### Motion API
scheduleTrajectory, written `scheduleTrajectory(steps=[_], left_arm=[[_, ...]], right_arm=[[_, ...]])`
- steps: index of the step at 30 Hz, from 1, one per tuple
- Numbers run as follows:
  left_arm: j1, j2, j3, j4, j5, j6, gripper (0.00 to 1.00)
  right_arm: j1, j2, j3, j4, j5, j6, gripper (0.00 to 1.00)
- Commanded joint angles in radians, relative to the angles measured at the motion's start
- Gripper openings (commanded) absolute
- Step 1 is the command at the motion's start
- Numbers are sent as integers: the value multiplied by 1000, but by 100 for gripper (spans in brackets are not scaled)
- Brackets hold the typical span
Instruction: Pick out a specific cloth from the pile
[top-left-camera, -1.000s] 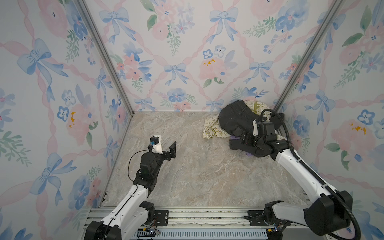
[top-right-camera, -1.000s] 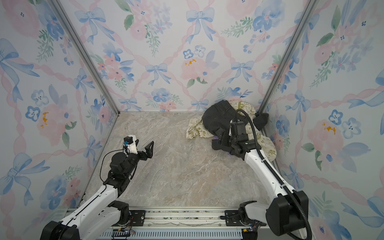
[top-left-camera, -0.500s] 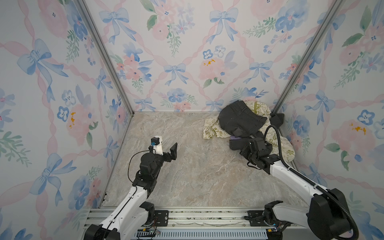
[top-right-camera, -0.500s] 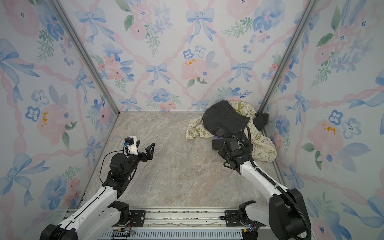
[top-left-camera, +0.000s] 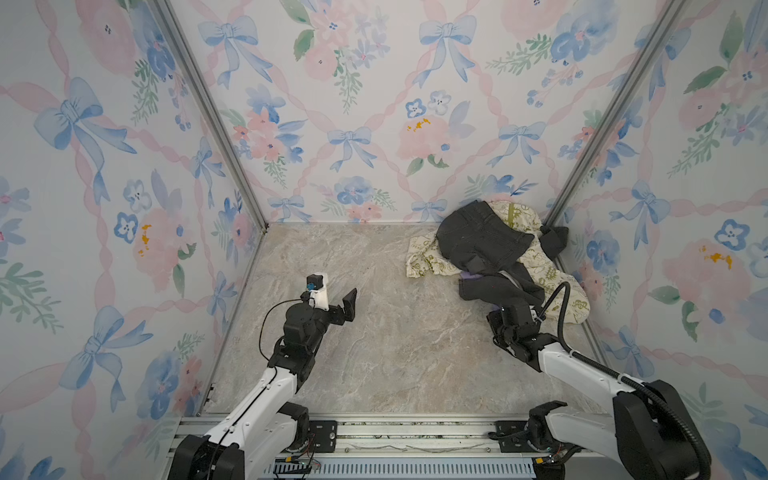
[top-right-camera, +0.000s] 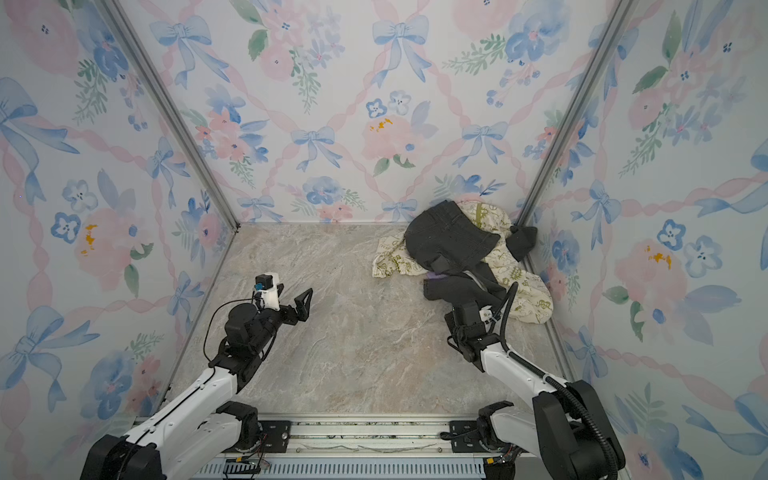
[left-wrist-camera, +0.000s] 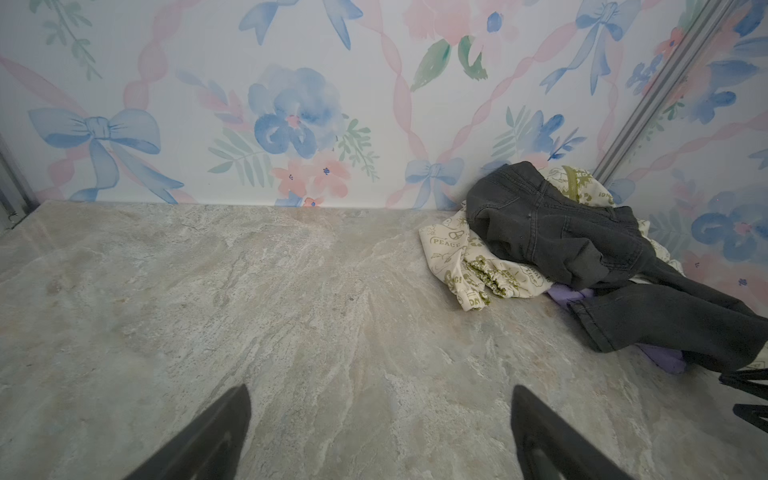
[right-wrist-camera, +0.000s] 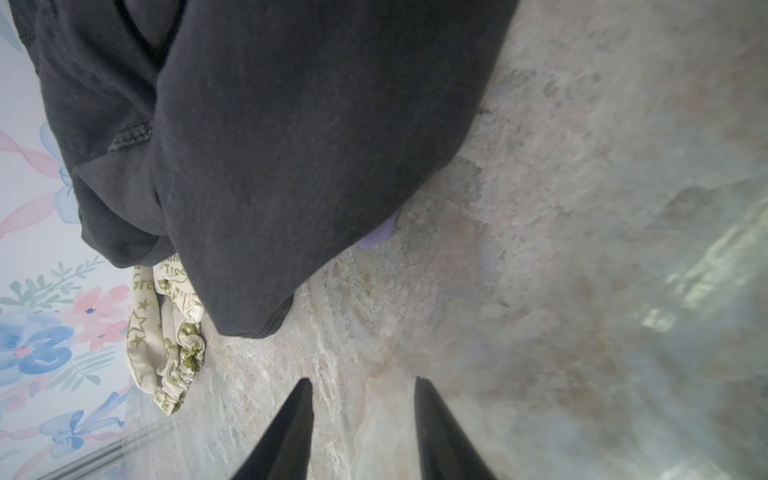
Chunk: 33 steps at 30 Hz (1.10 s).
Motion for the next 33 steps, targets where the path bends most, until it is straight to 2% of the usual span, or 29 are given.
scheduleTrajectory(steps=[1,10,15,20,27,33], left_arm=[[-2,-17,25,0,-7,35,98],[-2,-22,18,-1,4,36,98],[0,-44,2,-1,-9,38,98],[4,-61,-9,0,-19,34,98],[3,-76,-14,-1,-27,21,98],[3,-93,-28,-2,-35,3,98]], right_arm=[[-45,11,-56,140,-11,82,41],[-173,170,-110,465,-198,98,44],[-206,286,-95,621,-264,121,43],[-208,324,-80,608,-253,136,43],[-223,294,-48,460,-227,81,41],[-254,315,-51,473,-255,68,40]])
